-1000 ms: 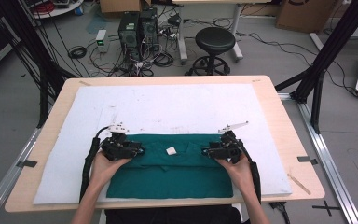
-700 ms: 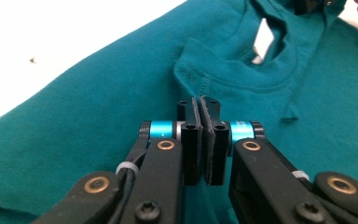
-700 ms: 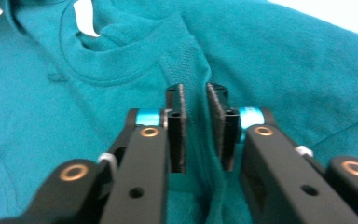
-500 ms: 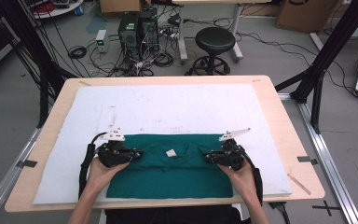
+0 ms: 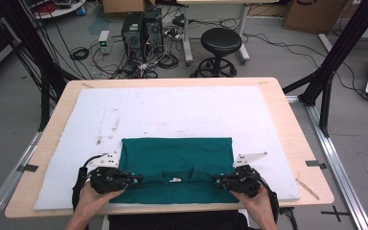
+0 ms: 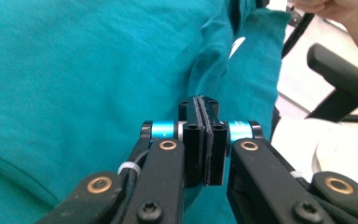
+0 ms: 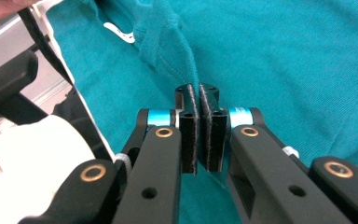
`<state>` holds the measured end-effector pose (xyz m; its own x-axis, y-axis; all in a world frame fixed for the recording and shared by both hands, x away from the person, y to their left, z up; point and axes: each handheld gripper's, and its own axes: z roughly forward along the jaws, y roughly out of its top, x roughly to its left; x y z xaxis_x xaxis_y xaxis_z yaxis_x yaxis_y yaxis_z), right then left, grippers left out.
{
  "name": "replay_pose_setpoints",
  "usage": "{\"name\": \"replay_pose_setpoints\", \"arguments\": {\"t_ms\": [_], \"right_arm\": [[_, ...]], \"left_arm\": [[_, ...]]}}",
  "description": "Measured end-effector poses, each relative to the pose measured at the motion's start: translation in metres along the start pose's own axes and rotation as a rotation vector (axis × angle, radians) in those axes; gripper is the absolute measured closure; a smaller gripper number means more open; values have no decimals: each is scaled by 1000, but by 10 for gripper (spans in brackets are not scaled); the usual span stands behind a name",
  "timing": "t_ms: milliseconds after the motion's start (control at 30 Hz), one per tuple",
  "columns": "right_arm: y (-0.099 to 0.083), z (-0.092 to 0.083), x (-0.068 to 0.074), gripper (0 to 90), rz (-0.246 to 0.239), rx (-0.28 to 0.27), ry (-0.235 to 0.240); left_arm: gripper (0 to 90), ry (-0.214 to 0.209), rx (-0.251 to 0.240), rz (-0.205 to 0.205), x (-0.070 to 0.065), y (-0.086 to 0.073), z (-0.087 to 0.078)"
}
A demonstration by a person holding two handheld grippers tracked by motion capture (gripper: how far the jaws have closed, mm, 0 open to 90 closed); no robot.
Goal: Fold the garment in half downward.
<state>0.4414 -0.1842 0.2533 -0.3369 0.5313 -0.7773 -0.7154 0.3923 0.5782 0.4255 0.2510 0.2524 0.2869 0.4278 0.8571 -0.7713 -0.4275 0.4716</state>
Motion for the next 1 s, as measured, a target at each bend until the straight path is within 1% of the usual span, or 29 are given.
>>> {"name": "replay_pose_setpoints", "arguments": {"t_ms": [100, 167, 200, 233, 267, 300, 333, 367, 400, 433, 467, 500, 533, 567, 633, 667, 733, 800, 867, 900, 933, 967, 1000], "right_arm": [[-3, 2, 2, 865, -3, 15, -1], [-4, 1, 2, 805, 7, 16, 12], [-3, 1, 3, 765, 13, 15, 25], [-2, -1, 6, 729, 13, 3, 36], [1, -3, 8, 701, 12, -12, 41], [4, -4, 9, 681, 12, -26, 40], [8, -4, 11, 637, 10, -44, 33], [13, -4, 12, 609, 15, -60, 21], [16, -3, 12, 586, 16, -71, 3], [21, 0, 13, 557, 14, -79, -27], [24, 4, 14, 518, 12, -74, -47], [27, 9, 15, 478, 7, -62, -72], [28, 15, 17, 462, -4, -46, -92], [29, 21, 18, 450, -14, -30, -101], [29, 29, 21, 426, -38, -2, -122], [28, 33, 24, 419, -55, 15, -134], [25, 36, 27, 403, -83, 33, -154], [21, 38, 30, 397, -103, 53, -164], [17, 41, 31, 402, -111, 76, -160], [16, 42, 31, 402, -123, 86, -169], [15, 42, 33, 401, -137, 85, -179], [15, 42, 34, 399, -140, 87, -180], [16, 42, 33, 396, -140, 90, -172]], "left_arm": [[881, -9, 11, -10, -1, -4, 1], [866, -19, 12, -16, 0, -5, 0], [809, -26, 5, -24, 0, -4, -1], [769, -27, -6, -24, 0, -2, -2], [745, -16, -19, -22, -1, 1, -3], [701, 3, -29, -18, -1, 5, -2], [668, 26, -38, -16, -2, 9, -1], [642, 48, -42, -7, -3, 11, 1], [585, 89, -50, 8, -4, 15, 5], [543, 112, -55, 18, -5, 17, 9], [511, 137, -53, 31, -7, 19, 14], [463, 167, -40, 54, -9, 19, 19], [418, 193, -24, 73, -11, 19, 24], [387, 215, -9, 94, -13, 19, 28], [349, 239, 23, 129, -17, 16, 36], [335, 246, 39, 139, -19, 15, 38], [330, 265, 72, 165, -22, 12, 40], [330, 265, 110, 170, -24, 8, 42], [331, 260, 126, 182, -28, 7, 42], [331, 257, 141, 186, -30, 8, 41], [331, 258, 144, 195, -32, 9, 41], [330, 256, 142, 201, -32, 10, 39], [325, 254, 130, 200, -31, 11, 37]]}}
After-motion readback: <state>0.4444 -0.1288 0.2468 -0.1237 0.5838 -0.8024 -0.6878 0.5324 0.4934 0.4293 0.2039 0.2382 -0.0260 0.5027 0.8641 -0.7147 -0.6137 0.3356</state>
